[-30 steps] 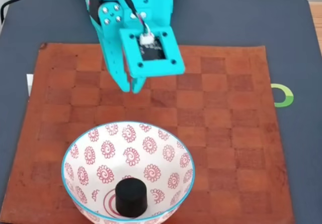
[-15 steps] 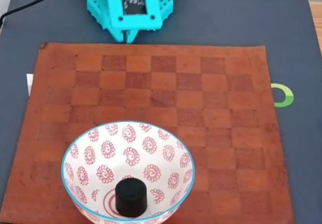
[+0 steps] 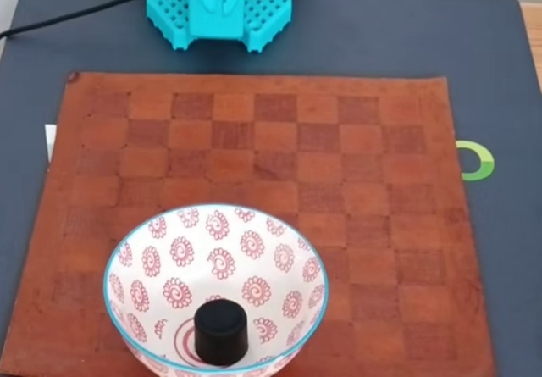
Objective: Grasp a black cylinder and put it in a bowl.
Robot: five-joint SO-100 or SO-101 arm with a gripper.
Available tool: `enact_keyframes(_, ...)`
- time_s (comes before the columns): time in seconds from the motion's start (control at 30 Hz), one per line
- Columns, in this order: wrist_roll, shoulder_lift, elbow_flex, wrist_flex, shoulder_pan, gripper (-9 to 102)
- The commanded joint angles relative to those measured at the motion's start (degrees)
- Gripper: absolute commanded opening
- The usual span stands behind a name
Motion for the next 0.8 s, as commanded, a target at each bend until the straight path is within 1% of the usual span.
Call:
enact_keyframes(0.0, 2.20, 6.59, 4.13, -2.46, -1.67, 0)
enact_keyframes(0.13, 6.77, 13.97, 11.07, -3.16, -4.57, 0)
enact_keyframes(0.27, 8.70, 18.98, 16.52, -8.53, -7.65, 0)
enact_keyframes(0.4, 8.79, 22.59, 21.27, -13.10, -7.91, 0)
enact_keyframes(0.6, 8.70, 24.96, 30.94, -27.07, -9.40, 0)
enact_keyframes(0.7, 8.79, 26.10, 34.98, -29.97, -9.67, 0)
enact_keyframes(0.77, 8.79, 26.98, 36.65, -29.97, -9.76, 0)
